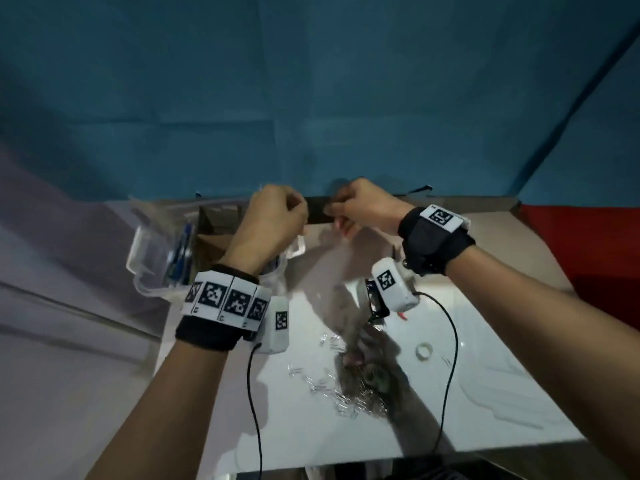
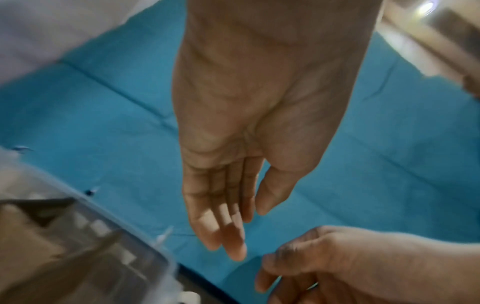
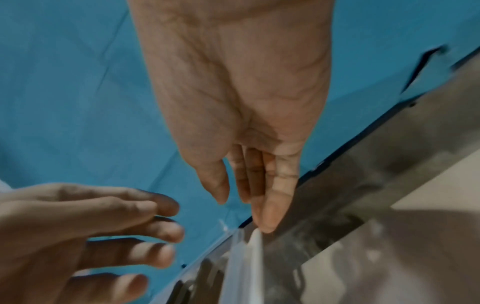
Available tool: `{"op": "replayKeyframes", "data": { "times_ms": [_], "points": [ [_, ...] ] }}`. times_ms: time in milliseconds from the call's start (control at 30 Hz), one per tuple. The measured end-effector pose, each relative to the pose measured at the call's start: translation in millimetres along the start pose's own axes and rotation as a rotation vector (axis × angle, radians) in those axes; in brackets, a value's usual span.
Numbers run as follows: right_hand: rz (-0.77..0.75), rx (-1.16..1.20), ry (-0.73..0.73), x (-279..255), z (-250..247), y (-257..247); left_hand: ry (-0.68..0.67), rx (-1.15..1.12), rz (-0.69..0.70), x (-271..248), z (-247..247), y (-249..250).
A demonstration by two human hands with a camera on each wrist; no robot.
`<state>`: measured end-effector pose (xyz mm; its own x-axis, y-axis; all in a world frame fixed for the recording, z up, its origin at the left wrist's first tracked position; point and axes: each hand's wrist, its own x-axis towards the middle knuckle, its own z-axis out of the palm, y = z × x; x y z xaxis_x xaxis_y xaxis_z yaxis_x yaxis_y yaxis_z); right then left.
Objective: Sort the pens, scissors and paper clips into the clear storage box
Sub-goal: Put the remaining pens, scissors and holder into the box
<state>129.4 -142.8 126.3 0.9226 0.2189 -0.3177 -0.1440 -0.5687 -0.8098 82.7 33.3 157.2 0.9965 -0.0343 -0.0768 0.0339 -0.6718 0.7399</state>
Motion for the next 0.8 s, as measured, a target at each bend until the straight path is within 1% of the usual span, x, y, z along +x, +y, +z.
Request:
{"op": "replayKeyframes", "data": {
  "times_ms": [67, 133, 200, 233, 300, 400, 467, 600, 667, 800],
  "points": [
    [0.042, -0.002, 0.014, -19, -19, 33, -0.114, -0.024, 0.059, -15, 27, 19],
    [0.119, -0.061, -0.008, -42, -26, 72, -0.273, -0.001, 0.091, -31, 62, 23],
    [0.196, -0.128, -0.052, -65, -23, 112, -0.414, 0.06, 0.106, -47, 98, 17],
    [0.233, -0.188, -0.082, -76, -18, 131, -0.464, 0.097, 0.103, -54, 116, 12],
    [0.3, -0.316, -0.141, -93, -6, 163, -0.522, 0.183, 0.083, -65, 145, -4],
    [0.343, -0.367, -0.179, -109, 10, 193, -0.542, 0.303, 0.079, -74, 168, -33],
    [0.326, -0.387, -0.171, -118, 17, 201, -0.543, 0.335, 0.056, -76, 171, -48],
    [0.296, -0.503, -0.086, -130, 22, 214, -0.457, 0.405, 0.031, -75, 168, -66],
    [0.305, -0.496, -0.06, -131, 22, 218, -0.429, 0.386, 0.013, -76, 167, -68],
    [0.317, -0.386, 0.013, -118, 17, 213, -0.43, 0.265, -0.045, -79, 173, -68]
  ]
}}
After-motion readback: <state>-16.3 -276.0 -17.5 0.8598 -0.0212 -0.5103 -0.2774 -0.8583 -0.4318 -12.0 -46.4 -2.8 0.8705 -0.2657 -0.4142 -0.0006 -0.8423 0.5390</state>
